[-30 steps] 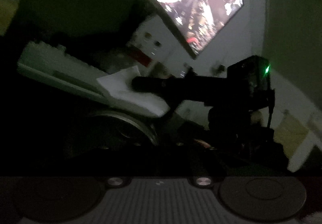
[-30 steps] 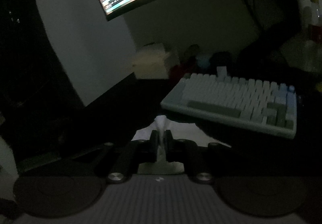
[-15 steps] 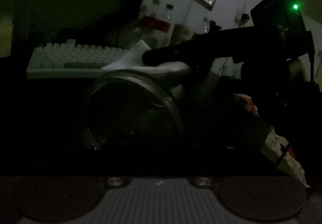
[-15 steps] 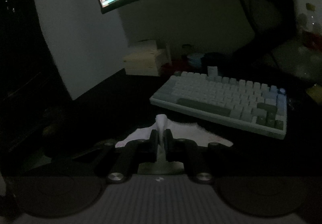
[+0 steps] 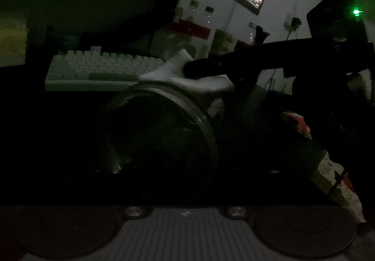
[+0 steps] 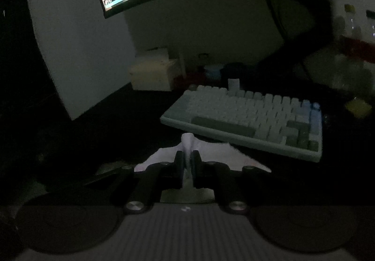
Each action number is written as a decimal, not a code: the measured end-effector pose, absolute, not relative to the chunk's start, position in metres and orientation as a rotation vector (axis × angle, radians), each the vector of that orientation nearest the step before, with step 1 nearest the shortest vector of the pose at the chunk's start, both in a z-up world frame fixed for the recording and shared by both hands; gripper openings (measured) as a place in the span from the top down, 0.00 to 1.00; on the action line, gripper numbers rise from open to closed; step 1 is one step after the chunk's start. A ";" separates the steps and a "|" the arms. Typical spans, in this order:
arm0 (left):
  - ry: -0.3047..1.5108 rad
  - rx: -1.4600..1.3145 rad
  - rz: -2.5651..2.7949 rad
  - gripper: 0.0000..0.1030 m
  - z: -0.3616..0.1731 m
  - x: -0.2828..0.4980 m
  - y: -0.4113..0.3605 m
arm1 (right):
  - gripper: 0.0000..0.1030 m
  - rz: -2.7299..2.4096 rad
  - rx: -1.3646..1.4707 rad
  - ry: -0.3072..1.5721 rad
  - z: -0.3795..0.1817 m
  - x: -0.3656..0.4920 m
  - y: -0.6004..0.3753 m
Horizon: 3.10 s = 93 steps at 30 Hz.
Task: Clean container
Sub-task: 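Wipe the jar's outer wall with the tissue in the right gripper, then rub the tissue along the jar rim with the right gripper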
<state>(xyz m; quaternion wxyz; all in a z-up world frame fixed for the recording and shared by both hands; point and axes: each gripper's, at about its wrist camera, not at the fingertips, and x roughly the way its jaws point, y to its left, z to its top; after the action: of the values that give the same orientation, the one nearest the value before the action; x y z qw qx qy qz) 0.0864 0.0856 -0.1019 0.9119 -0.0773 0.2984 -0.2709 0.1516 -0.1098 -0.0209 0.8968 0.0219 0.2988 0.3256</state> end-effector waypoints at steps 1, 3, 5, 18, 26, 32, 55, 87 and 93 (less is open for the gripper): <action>0.614 -0.159 -0.558 0.53 -0.102 0.087 0.086 | 0.91 0.706 0.047 0.613 -0.020 0.148 -0.106; 0.614 -0.169 -0.557 0.52 -0.102 0.088 0.087 | 0.91 0.796 0.052 0.602 -0.019 0.138 -0.098; 0.615 -0.183 -0.555 0.51 -0.102 0.088 0.089 | 0.91 0.864 0.037 0.593 -0.017 0.129 -0.088; 0.602 -0.222 -0.485 0.40 -0.100 0.091 0.096 | 0.91 0.672 -0.013 0.584 -0.021 0.149 -0.096; 0.596 -0.209 -0.482 0.41 -0.101 0.090 0.094 | 0.92 0.829 0.051 0.580 -0.021 0.135 -0.088; 0.591 -0.204 -0.467 0.42 -0.101 0.089 0.094 | 0.92 0.599 0.041 0.576 -0.025 0.146 -0.109; 0.568 -0.204 -0.420 0.42 -0.101 0.091 0.101 | 0.91 0.757 0.074 0.540 -0.036 0.135 -0.087; 0.578 -0.160 -0.498 0.59 -0.106 0.081 0.089 | 0.91 0.783 0.109 0.594 -0.024 0.151 -0.088; 0.585 -0.162 -0.494 0.55 -0.108 0.078 0.091 | 0.91 0.856 0.037 0.572 -0.020 0.146 -0.068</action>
<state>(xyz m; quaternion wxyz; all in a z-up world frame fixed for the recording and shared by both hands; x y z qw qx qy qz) 0.0780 0.0912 -0.1081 0.9244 -0.0787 0.2853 -0.2407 0.1465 -0.0677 -0.0203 0.8701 0.0175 0.2737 0.4094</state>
